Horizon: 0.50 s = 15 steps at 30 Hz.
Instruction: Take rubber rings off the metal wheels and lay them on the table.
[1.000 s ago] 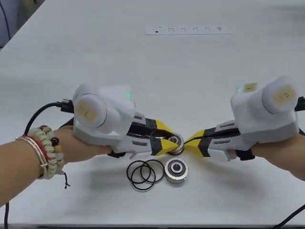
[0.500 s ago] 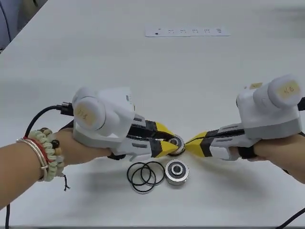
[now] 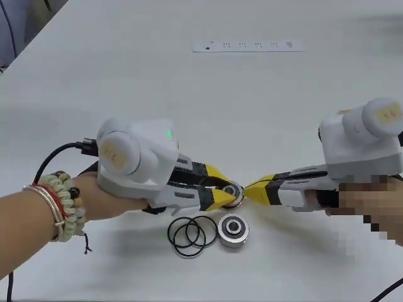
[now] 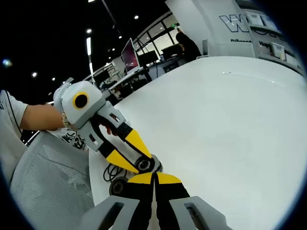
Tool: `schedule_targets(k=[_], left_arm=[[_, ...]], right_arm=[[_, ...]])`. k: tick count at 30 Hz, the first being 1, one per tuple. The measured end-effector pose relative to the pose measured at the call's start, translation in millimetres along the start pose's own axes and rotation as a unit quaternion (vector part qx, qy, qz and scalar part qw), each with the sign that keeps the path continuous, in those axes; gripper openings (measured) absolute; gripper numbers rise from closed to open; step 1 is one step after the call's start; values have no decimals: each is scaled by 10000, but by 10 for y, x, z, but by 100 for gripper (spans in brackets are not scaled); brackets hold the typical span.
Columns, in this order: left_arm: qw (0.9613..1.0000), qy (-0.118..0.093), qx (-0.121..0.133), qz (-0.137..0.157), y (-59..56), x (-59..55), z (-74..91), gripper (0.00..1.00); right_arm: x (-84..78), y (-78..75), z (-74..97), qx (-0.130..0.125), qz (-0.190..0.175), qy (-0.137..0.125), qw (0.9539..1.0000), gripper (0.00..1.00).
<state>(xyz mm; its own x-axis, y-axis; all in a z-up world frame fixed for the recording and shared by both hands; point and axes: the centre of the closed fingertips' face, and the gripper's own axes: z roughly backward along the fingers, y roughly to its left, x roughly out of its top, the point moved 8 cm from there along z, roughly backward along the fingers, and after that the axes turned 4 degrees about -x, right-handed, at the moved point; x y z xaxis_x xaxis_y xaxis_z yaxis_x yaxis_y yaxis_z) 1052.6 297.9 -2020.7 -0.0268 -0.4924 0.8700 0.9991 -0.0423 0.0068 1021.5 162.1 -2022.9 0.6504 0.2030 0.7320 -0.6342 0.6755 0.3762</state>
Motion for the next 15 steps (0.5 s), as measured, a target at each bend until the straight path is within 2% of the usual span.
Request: schedule_targets(k=[5, 15], left_arm=[[10000, 3, -7, -28, -3, 0, 0, 8], [10000, 9, -2, -84, -6, 5, -9, 8]], right_arm=[[8, 18, 4, 2, -151, -5, 9999, 0], [47, 56, -2, -48, -131, 58, 9999, 0]])
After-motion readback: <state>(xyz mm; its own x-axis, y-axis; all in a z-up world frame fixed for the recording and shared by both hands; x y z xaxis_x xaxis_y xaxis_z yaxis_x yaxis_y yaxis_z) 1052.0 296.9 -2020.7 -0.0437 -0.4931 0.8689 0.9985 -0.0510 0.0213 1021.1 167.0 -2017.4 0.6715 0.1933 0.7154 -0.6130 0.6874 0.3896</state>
